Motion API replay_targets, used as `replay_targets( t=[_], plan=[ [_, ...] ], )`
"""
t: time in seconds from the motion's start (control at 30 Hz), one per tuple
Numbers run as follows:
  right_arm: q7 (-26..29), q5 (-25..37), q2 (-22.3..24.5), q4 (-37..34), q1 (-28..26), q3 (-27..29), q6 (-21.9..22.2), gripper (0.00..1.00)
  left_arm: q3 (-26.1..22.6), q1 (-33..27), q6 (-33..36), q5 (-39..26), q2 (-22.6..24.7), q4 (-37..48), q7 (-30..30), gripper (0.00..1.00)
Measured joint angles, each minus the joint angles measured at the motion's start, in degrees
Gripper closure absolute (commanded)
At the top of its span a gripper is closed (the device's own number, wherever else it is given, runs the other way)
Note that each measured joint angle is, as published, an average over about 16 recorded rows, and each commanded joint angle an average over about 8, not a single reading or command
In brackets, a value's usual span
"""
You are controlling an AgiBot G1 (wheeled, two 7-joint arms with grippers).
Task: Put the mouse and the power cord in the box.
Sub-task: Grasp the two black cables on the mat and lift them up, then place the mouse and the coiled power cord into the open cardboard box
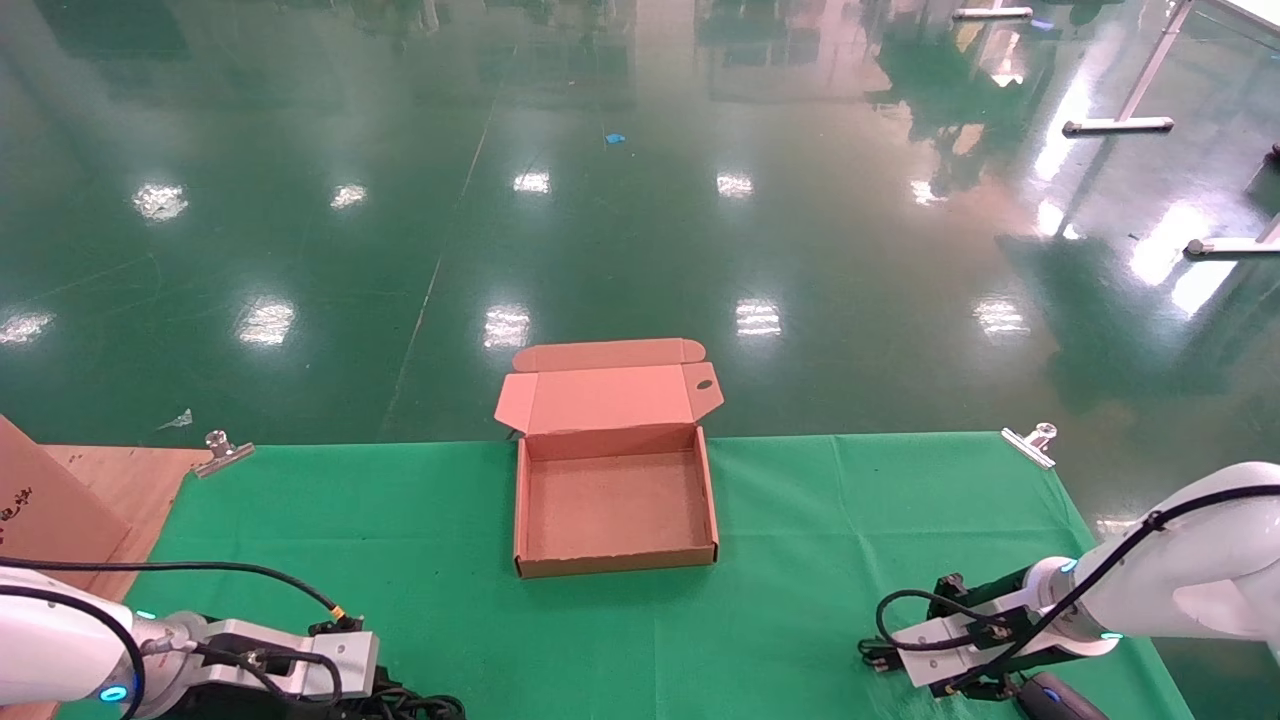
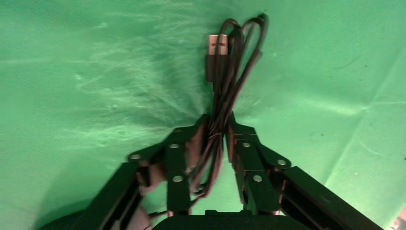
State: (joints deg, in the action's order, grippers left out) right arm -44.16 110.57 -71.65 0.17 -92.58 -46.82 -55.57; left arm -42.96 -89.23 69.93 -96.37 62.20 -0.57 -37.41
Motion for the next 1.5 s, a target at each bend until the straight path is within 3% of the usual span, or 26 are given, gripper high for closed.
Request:
replay_targets(
  t=[0.37,0.6,0.8,1.13,1.5],
  plan=[
    [-1.0,-1.95,1.86,0.01,-5.3,1.36,-11.48,1.0,-0.03,-4.49,9.79,0.01,-1.38,-0.72,-0.85,1.0],
    [-1.42,-4.27,2.75,0.94,-11.58,2.97,-20.39,1.0,0.03,-10.3,15.31,0.09,-1.54,-1.89,-0.55,1.0],
    [-0.06,-5.98,1.57,2.22,-17.94,4.16,-24.96,1.0,0.02,-16.56,16.47,-0.02,-0.33,-3.18,0.52,1.0],
    [4.9,-7.57,-3.71,4.62,-25.08,5.13,-25.21,1.0,0.68,-26.11,12.08,0.56,3.86,-4.06,2.36,1.0],
    [10.1,-8.86,-6.26,9.8,-24.34,4.32,-21.83,1.0,1.55,-29.02,3.41,1.41,6.98,-2.43,2.13,1.0]
  ],
)
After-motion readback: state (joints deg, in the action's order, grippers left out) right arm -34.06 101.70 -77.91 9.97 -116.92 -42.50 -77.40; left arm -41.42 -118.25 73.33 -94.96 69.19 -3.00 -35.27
